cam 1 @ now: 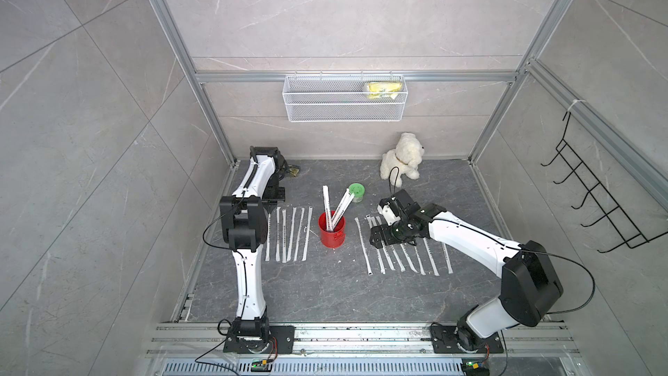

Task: Take the straws out of the storage container
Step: Place the straw at the center of the board.

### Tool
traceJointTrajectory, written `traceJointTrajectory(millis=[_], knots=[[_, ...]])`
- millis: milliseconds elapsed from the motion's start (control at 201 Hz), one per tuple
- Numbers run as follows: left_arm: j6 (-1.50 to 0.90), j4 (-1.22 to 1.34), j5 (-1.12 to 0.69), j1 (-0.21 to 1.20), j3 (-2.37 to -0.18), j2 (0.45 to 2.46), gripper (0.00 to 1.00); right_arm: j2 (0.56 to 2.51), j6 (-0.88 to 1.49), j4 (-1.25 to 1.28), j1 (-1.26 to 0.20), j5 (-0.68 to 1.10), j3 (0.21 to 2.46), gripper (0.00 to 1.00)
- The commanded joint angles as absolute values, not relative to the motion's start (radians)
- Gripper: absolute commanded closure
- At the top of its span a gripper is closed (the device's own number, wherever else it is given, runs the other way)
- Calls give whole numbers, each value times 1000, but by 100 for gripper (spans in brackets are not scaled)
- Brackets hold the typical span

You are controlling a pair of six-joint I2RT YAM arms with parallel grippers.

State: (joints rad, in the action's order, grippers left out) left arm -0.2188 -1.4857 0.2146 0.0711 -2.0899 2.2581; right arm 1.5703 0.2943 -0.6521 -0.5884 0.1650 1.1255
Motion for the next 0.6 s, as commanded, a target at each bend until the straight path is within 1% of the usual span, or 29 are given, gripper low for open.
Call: traceJointTrajectory(millis=[0, 592], knots=[[-190, -1484, 189, 63, -2075, 2267, 92, 1584, 282, -640, -584, 173, 1128, 0], [-184, -1428, 193, 48, -2051, 2302, 91, 1614, 284, -644, -585, 175, 1144, 0]])
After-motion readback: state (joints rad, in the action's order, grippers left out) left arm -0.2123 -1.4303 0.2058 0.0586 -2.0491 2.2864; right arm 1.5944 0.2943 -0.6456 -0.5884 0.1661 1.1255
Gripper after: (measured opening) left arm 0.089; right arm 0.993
